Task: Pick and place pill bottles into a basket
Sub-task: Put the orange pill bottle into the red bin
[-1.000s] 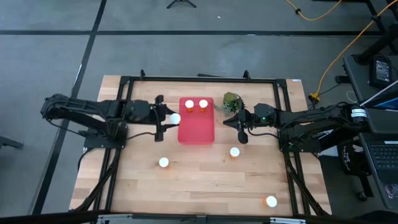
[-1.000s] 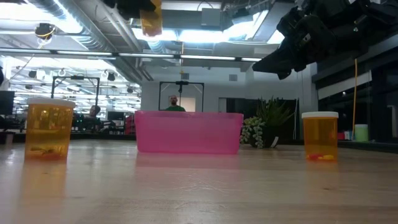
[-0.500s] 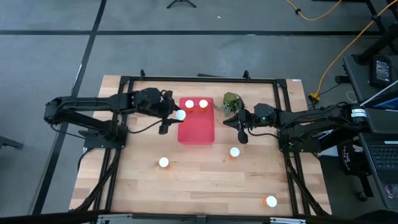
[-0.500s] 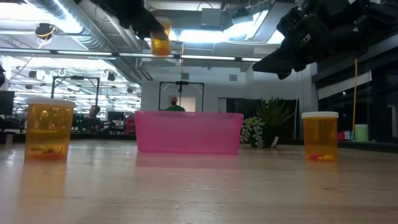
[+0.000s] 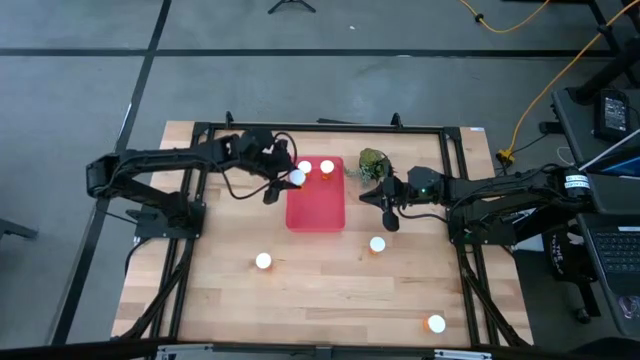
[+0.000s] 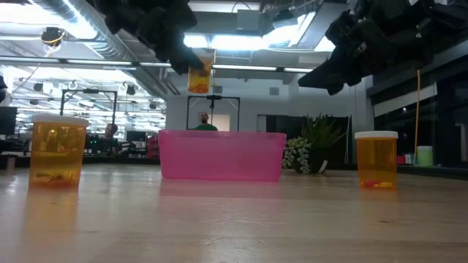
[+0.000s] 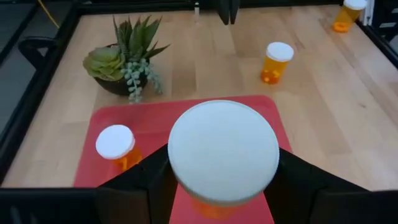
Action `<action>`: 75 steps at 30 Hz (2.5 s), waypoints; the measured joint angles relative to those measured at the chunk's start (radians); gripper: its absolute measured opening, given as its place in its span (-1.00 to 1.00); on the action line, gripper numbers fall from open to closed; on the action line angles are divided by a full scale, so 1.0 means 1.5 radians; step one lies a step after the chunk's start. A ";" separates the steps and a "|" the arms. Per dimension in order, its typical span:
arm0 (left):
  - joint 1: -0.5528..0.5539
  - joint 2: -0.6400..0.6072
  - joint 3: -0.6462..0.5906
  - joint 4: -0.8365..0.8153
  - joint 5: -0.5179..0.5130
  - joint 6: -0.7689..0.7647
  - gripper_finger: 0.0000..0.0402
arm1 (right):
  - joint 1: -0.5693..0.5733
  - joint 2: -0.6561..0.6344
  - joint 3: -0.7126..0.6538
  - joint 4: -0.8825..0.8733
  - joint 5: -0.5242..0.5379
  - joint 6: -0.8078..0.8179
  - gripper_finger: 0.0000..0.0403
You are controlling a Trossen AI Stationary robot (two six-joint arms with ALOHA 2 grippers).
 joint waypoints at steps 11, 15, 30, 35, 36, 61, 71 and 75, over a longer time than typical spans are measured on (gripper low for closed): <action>0.017 0.000 -0.121 0.165 0.029 -0.023 -0.02 | 0.000 0.000 0.000 -0.017 0.000 0.004 -0.86; 0.018 0.000 -0.170 0.268 0.026 -0.050 -0.02 | 0.000 0.000 0.000 -0.017 0.000 0.004 -0.86; 0.014 0.048 -0.204 0.396 -0.021 -0.054 -0.02 | 0.000 0.002 0.000 0.003 0.000 -0.017 -0.86; 0.014 0.119 -0.204 0.414 -0.022 -0.064 -0.02 | 0.000 0.002 0.000 0.008 0.000 -0.019 -0.86; 0.015 0.133 -0.204 0.416 -0.022 -0.068 -0.02 | 0.000 0.002 0.000 0.008 0.000 -0.019 -0.86; 0.013 0.252 -0.203 0.465 -0.057 -0.057 -0.02 | 0.000 0.002 0.000 0.005 0.000 -0.034 -0.86; 0.013 0.252 -0.203 0.464 -0.057 -0.057 -0.02 | 0.000 0.002 0.000 0.005 0.000 -0.037 -0.86; 0.013 0.252 -0.203 0.463 -0.057 -0.058 -0.02 | 0.000 0.002 0.000 0.005 0.000 -0.037 -0.86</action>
